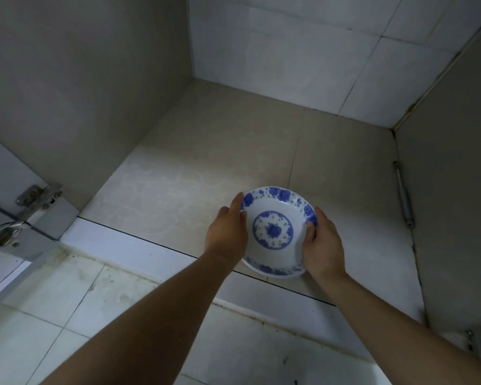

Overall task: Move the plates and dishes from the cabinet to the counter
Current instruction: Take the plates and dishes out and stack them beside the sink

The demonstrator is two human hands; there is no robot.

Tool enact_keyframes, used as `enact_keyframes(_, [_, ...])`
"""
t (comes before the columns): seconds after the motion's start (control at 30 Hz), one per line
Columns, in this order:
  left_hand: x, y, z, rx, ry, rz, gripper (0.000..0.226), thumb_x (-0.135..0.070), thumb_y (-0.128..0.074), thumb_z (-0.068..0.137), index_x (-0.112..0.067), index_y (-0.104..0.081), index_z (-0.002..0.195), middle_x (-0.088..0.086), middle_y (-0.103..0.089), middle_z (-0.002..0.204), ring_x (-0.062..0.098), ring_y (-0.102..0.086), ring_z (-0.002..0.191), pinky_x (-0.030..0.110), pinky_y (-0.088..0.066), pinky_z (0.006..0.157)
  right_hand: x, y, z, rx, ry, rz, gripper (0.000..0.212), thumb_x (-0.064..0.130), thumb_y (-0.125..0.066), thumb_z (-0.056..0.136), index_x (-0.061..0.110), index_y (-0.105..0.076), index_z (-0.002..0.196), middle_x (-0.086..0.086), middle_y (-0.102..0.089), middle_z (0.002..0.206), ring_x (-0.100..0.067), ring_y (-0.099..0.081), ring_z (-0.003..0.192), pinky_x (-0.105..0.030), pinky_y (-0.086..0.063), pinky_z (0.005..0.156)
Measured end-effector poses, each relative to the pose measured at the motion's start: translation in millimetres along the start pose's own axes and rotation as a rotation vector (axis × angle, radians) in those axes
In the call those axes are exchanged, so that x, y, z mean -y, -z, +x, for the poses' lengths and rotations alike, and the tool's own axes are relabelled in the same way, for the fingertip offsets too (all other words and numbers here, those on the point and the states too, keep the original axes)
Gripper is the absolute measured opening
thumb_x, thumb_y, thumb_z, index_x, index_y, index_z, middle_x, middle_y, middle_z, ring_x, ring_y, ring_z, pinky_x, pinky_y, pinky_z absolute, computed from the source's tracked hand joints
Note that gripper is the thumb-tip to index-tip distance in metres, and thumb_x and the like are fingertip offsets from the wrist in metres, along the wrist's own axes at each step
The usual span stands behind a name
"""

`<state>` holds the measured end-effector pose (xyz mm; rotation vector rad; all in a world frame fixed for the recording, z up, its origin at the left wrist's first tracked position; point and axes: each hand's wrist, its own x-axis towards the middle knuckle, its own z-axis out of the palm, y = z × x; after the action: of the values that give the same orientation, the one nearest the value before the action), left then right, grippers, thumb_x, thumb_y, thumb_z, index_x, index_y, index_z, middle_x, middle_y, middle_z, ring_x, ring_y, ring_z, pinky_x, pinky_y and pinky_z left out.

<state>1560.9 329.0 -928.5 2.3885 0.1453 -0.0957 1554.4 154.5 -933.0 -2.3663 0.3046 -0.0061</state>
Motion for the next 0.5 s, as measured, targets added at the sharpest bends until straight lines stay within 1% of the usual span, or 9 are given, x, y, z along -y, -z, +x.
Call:
enact_keyframes(0.1, [8.4,-1.2,-11.4,-0.014,0.013,-0.042,0.049,-0.033,-0.036,0.095,-0.028,-0.025,0.143,0.007,-0.054,0.119,0.026,-0.056,0.105,0.035,-0.049,0.086,1.4,1.5,-9.1,0.026,0.021,0.004,0.046,0.021,-0.037,0.098,0.016,-0.031,0.143,-0.013,-0.047,0.133,-0.023,-0.049,0.115,-0.02,-0.031,0.089])
enact_keyframes(0.13, [15.6,-1.6,-15.2,-0.018,0.021,-0.079,0.046,-0.034,-0.036,0.095,-0.03,-0.029,0.14,0.004,-0.056,0.116,0.023,-0.058,0.104,0.028,-0.05,0.082,3.6,2.2,-13.1,0.036,0.041,0.003,0.046,0.018,-0.038,0.098,0.016,-0.032,0.143,-0.013,-0.048,0.132,-0.02,-0.05,0.111,-0.02,-0.031,0.089])
enact_keyframes(0.2, [28.7,3.7,-28.1,-0.035,0.092,-0.206,0.034,-0.036,-0.034,0.097,-0.034,-0.038,0.131,-0.002,-0.059,0.109,0.018,-0.061,0.1,0.012,-0.048,0.068,11.6,5.0,-22.4,0.068,0.091,-0.006,0.045,0.013,-0.04,0.097,0.017,-0.034,0.142,-0.012,-0.049,0.131,-0.012,-0.046,0.101,-0.019,-0.032,0.088])
enact_keyframes(0.23, [32.2,11.6,-37.7,-0.047,0.13,-0.26,0.033,-0.036,-0.033,0.098,-0.034,-0.039,0.13,-0.003,-0.058,0.109,0.016,-0.061,0.101,0.01,-0.047,0.068,19.5,7.2,-27.3,0.088,0.115,-0.004,0.045,0.012,-0.04,0.096,0.018,-0.035,0.141,-0.01,-0.049,0.132,-0.008,-0.043,0.098,-0.019,-0.033,0.088])
enact_keyframes(0.27, [32.7,23.5,-49.6,-0.063,0.152,-0.285,0.036,-0.034,-0.033,0.098,-0.034,-0.037,0.134,-0.004,-0.056,0.112,0.014,-0.058,0.103,0.013,-0.046,0.075,29.9,10.3,-33.7,0.11,0.128,0.005,0.046,0.011,-0.041,0.096,0.02,-0.035,0.141,-0.009,-0.049,0.133,-0.006,-0.042,0.099,-0.019,-0.032,0.089])
enact_keyframes(0.33, [25.6,58.5,-78.9,-0.095,0.168,-0.293,0.043,-0.03,-0.033,0.098,-0.034,-0.03,0.141,-0.004,-0.05,0.117,0.013,-0.053,0.105,0.024,-0.046,0.086,56.8,18.6,-53.0,0.153,0.129,0.01,0.046,0.012,-0.04,0.097,0.023,-0.035,0.141,-0.005,-0.047,0.136,-0.006,-0.043,0.104,-0.019,-0.032,0.091])
enact_keyframes(0.4, [14.7,102.9,-111.6,-0.147,0.208,-0.309,0.043,-0.028,-0.031,0.099,-0.036,-0.029,0.141,-0.004,-0.049,0.119,0.011,-0.05,0.104,0.029,-0.045,0.089,90.5,29.2,-82.6,0.194,0.117,0.027,0.045,0.014,-0.04,0.097,0.025,-0.034,0.141,-0.002,-0.045,0.14,-0.01,-0.045,0.116,-0.02,-0.032,0.095])
enact_keyframes(0.43, [7.4,127.5,-130.6,-0.167,0.246,-0.319,0.043,-0.028,-0.03,0.099,-0.038,-0.03,0.141,-0.005,-0.049,0.118,0.01,-0.049,0.102,0.028,-0.044,0.088,109.3,37.5,-102.5,0.214,0.113,0.041,0.045,0.014,-0.04,0.097,0.025,-0.035,0.14,0.0,-0.045,0.14,-0.01,-0.044,0.121,-0.019,-0.031,0.096])
enact_keyframes(0.5, [-10.8,177.4,-174.4,-0.169,0.291,-0.311,0.042,-0.03,-0.031,0.098,-0.042,-0.033,0.138,-0.006,-0.051,0.116,0.003,-0.049,0.098,0.019,-0.041,0.086,151.6,63.9,-146.4,0.26,0.111,0.076,0.045,0.013,-0.042,0.097,0.025,-0.036,0.14,0.003,-0.046,0.137,-0.002,-0.042,0.115,-0.015,-0.031,0.094])
